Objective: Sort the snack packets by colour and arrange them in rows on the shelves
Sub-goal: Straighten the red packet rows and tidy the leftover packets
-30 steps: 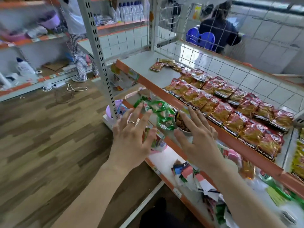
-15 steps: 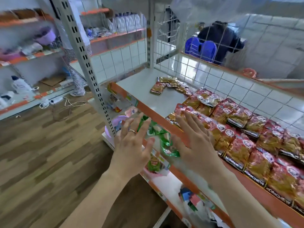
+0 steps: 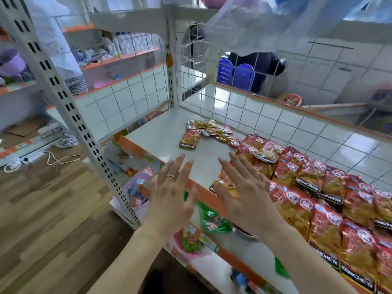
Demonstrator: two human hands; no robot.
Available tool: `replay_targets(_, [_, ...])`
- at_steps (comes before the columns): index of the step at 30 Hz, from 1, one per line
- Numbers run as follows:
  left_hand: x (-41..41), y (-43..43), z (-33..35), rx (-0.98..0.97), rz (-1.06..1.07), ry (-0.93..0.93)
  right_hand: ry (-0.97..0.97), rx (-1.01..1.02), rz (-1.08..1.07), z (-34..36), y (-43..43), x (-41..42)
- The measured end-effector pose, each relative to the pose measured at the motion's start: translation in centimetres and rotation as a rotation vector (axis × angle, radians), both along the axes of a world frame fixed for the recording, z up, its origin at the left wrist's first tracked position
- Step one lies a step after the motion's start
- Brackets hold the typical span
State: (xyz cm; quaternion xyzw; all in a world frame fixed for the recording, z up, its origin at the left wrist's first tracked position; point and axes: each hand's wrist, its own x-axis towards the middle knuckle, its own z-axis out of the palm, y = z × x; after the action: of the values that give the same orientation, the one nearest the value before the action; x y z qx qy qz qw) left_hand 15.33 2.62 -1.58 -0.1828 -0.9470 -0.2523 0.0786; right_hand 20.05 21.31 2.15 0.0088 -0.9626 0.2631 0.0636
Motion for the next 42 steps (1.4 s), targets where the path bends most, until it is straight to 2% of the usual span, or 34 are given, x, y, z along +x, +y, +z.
replay_targets(9, [-13.5,-1.4,-3.5,-0.061,-0.232,-0.048,-0.112,-0.058,-0.149,-3.6,-5.8,-10.3])
replay_targets(15, [-22.5,-2.0,-6.4,-0.181,-0.351,0.078,-0.177,-0.020,-0.301,-6.3,-7.3,-18.1])
replay_targets(18, [-25.0,-1.6,-6.7,-0.226,-0.361,-0.014,-0.209,0.006,-0.406,-8.1,-6.8,-20.8])
replay_targets(23, [-25.0,-1.5,-7.6,-0.243,-0.420,0.035,-0.160,0.081,-0.584,-10.1,-5.9,-24.0])
replay_targets(26, [-25.4,-1.3,-7.6,-0.234,-0.412,0.021,-0.185,0.190,-0.567,-10.5,-5.9,-24.8])
replay_targets(29, [-25.4,-1.4,-7.5,-0.217,-0.406,0.050,-0.084,0.202,-0.619,-11.0,-6.0,-24.9])
replay_targets(34, [-25.1,-1.8,-7.2,-0.049,-0.286,0.082,-0.031,0.167,-0.643,-10.8,-6.2,-24.4])
replay_targets(42, [-24.9,-2.2,-7.4,0.158,-0.068,-0.001,0.091,0.235,-0.603,-9.6,-8.1,-20.0])
